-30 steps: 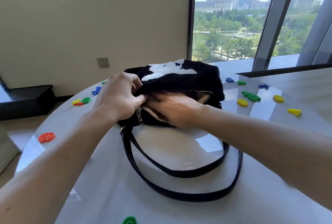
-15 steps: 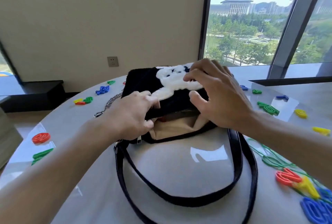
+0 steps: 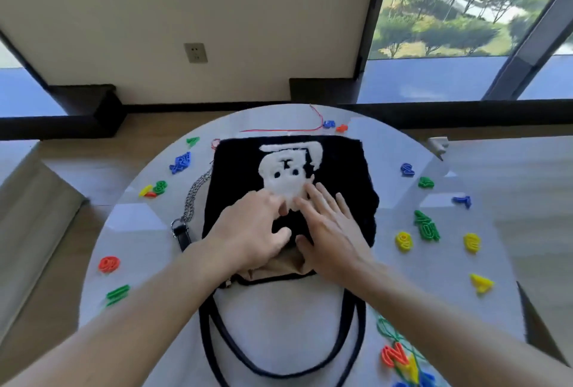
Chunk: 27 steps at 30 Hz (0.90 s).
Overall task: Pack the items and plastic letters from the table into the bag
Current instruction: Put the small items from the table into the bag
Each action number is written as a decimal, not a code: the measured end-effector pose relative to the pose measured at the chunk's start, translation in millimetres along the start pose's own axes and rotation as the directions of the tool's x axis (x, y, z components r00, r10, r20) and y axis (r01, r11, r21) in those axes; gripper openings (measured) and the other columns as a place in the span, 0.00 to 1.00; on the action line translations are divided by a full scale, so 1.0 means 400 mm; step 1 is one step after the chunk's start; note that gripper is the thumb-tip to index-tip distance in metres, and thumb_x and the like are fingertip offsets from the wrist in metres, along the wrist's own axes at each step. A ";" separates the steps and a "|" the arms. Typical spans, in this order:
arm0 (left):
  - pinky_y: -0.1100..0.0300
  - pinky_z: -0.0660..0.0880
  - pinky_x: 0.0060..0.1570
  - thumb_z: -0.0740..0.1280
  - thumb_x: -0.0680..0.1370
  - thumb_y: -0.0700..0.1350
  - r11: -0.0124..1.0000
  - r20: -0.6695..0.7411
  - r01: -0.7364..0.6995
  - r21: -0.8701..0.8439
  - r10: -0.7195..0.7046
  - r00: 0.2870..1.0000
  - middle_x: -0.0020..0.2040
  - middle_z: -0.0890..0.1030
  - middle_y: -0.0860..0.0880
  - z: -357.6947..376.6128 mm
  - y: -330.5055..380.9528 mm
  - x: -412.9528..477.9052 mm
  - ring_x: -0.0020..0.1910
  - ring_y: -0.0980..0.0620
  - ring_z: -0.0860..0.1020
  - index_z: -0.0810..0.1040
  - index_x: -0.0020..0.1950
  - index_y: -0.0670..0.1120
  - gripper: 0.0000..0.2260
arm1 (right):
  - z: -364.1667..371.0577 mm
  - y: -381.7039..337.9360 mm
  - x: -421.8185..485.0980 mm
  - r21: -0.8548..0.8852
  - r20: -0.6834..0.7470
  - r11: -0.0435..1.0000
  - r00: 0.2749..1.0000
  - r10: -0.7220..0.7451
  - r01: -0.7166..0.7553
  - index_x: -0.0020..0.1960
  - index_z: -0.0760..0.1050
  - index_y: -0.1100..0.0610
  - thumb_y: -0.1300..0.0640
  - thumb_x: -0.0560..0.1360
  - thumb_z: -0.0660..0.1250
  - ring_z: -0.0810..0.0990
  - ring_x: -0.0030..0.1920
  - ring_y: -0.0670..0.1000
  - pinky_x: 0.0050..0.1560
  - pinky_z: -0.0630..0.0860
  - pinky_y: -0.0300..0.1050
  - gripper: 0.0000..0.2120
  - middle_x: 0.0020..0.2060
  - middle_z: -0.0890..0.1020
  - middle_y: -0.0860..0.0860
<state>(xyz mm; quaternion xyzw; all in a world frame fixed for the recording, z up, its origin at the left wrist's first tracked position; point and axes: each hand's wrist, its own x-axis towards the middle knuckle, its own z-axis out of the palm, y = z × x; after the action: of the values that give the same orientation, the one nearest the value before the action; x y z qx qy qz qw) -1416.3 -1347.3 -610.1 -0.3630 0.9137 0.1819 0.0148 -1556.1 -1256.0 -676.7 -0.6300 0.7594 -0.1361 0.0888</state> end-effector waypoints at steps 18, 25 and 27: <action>0.54 0.72 0.60 0.66 0.78 0.51 0.947 0.138 0.149 -0.286 -0.113 0.984 0.61 0.73 0.52 -0.170 -0.088 0.112 0.61 0.52 0.71 0.75 0.64 0.50 0.16 | -0.251 0.018 0.395 0.283 0.162 0.932 0.969 0.185 -0.225 0.71 0.67 0.54 0.54 0.78 0.66 0.74 0.65 0.53 0.63 0.72 0.48 0.22 0.63 0.76 0.52; 0.56 0.73 0.60 0.68 0.77 0.49 0.924 0.192 0.091 -0.372 -0.020 0.981 0.58 0.77 0.51 -0.164 -0.213 0.189 0.58 0.52 0.76 0.78 0.62 0.48 0.14 | -0.124 0.011 0.691 0.076 0.277 0.982 0.949 0.148 -0.175 0.72 0.68 0.57 0.58 0.79 0.67 0.73 0.67 0.56 0.63 0.72 0.49 0.23 0.69 0.73 0.54; 0.52 0.74 0.58 0.67 0.78 0.50 0.922 0.213 0.086 -0.378 -0.004 0.977 0.58 0.76 0.51 -0.160 -0.249 0.203 0.58 0.51 0.76 0.77 0.62 0.48 0.14 | -0.081 0.013 0.744 -0.031 0.365 0.992 0.923 0.122 -0.119 0.74 0.67 0.57 0.58 0.79 0.67 0.72 0.68 0.58 0.65 0.72 0.52 0.25 0.70 0.71 0.55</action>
<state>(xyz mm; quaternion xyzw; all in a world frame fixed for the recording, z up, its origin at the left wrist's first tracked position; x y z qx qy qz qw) -1402.9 -1489.4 -595.2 -0.3586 0.8450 0.3943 0.0427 -1627.4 -1544.1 -636.8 -0.5968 0.7673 -0.0073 0.2345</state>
